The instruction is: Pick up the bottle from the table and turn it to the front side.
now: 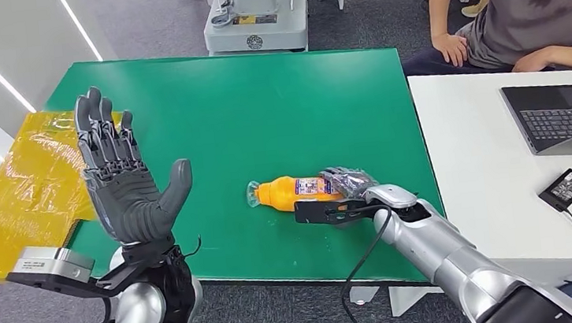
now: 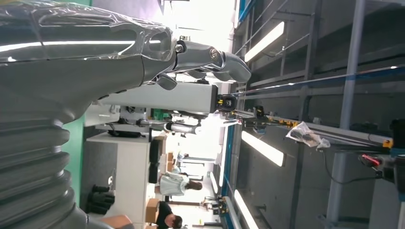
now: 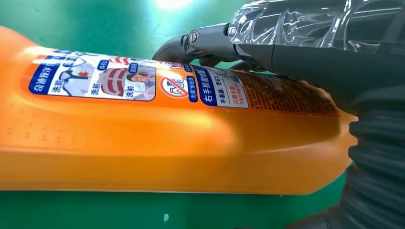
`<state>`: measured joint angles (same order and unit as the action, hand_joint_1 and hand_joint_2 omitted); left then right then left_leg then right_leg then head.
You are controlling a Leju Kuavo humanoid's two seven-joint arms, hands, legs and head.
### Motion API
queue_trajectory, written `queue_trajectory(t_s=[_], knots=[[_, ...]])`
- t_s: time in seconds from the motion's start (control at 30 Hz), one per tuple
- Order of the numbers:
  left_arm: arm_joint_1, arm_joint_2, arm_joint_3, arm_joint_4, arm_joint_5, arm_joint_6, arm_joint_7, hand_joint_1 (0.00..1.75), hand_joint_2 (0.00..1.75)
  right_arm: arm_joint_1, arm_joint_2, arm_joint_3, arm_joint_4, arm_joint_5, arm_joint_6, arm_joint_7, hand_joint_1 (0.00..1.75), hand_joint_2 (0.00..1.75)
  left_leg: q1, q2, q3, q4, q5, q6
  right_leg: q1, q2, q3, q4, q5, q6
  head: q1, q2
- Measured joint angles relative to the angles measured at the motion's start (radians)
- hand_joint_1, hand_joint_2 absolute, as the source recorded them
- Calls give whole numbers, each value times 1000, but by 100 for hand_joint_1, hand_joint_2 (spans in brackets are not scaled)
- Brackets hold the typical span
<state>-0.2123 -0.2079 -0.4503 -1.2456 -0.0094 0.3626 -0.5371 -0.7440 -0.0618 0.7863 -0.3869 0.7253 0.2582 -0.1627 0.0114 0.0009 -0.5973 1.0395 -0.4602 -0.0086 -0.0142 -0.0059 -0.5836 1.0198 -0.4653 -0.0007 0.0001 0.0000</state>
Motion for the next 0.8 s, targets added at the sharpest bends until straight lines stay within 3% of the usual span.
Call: queue_trajectory(t_s=[0.1, 0.17, 0.23, 0.3, 0.8], knots=[[0, 0, 0, -2, 1, 0, 3, 0, 175, 2, 0, 1, 0, 0, 1, 13, 1, 175, 0, 0, 0, 0, 0, 0, 0, 0, 0, 0, 0, 0, 0, 0], [0, 0, 0, -3, 1, 0, 4, 0, 175, 3, 0, 1, 1, 1, 2, 22, 69, 175, 0, 0, 0, 0, 0, 0, 0, 0, 0, 0, 0, 0, 0, 0], [1, 0, 0, -4, 1, 0, 5, 0, 175, 3, 0, 2, 2, 1, 1, 30, 155, 175, 0, 0, 0, 0, 0, 0, 0, 0, 0, 0, 0, 0, 0, 0], [2, 0, 0, -5, 1, 0, 7, 0, 175, 3, 0, 2, 2, 1, -1, 33, 175, 175, 0, 0, 0, 0, 0, 0, 0, 0, 0, 0, 0, 0, 0, 0], [23, 0, 2, -37, -5, 0, 15, 0, 175, 26, 0, 1, -6, -25, -71, 1, 175, 175, 0, 0, 0, 0, 0, 0, 0, 0, 0, 0, 0, 0, 0, 0]])
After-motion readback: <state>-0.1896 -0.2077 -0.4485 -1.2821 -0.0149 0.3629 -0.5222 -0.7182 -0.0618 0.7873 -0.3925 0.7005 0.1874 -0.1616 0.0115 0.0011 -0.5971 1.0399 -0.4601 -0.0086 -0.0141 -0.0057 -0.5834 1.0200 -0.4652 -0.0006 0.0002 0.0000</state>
